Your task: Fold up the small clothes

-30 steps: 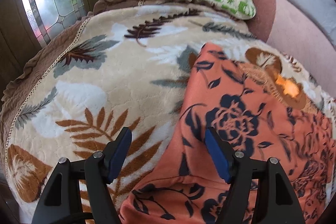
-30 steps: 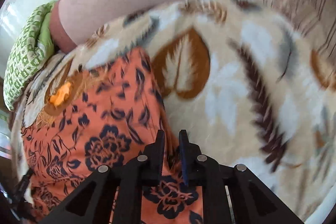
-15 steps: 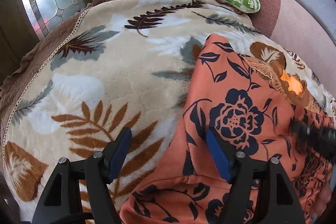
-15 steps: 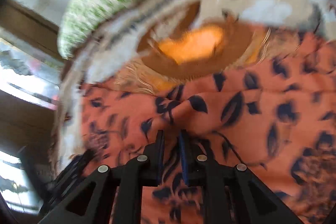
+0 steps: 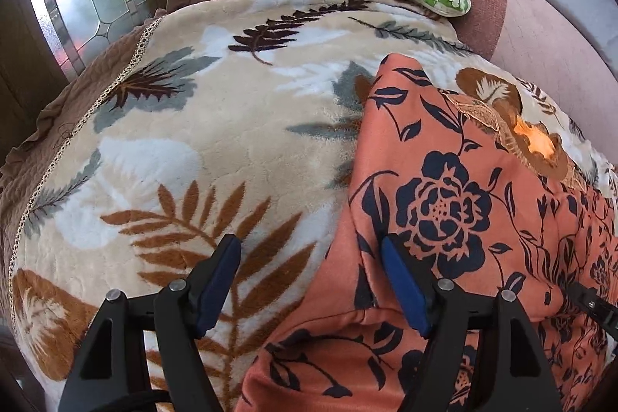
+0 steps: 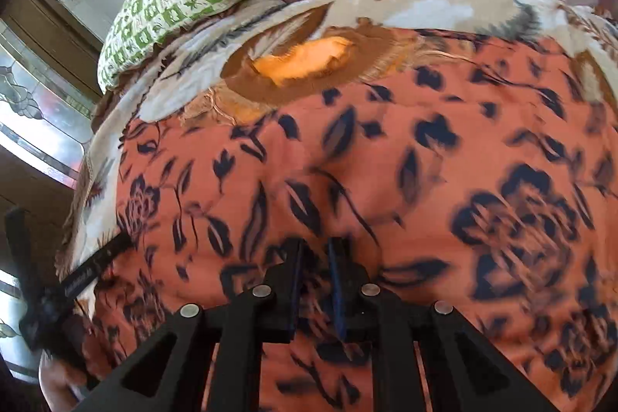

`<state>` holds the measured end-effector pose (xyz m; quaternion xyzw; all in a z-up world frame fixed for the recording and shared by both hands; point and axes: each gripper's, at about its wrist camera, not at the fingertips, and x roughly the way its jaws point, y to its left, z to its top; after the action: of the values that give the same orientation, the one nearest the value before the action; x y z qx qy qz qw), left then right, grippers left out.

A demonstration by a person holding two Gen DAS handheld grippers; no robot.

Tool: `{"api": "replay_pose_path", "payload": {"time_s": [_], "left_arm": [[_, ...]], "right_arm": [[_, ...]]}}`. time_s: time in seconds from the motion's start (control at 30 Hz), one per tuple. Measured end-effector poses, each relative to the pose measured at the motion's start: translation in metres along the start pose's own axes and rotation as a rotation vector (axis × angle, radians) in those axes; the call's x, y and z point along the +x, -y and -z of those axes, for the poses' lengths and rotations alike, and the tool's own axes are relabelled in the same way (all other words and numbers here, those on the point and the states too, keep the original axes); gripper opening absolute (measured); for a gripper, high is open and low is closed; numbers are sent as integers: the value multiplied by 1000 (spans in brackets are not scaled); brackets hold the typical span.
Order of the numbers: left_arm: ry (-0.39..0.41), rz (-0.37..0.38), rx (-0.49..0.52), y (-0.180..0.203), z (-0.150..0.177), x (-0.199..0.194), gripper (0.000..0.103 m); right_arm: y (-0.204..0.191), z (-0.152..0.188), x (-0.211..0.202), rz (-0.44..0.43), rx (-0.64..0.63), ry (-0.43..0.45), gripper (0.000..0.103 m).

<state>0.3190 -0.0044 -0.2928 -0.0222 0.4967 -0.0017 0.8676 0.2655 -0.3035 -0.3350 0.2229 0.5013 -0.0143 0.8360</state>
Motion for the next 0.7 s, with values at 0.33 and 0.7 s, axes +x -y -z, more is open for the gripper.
{"api": "replay_pose_path", "payload": {"time_s": [0.33,0.7], "left_arm": [[98,-24,90,-35,33,-64,77],[-28,49,107,-101,139,-134,78]], "right_arm": [[68,41,-115,-67,139,43,17],[172,147,-225,-100,257,99,82]]}}
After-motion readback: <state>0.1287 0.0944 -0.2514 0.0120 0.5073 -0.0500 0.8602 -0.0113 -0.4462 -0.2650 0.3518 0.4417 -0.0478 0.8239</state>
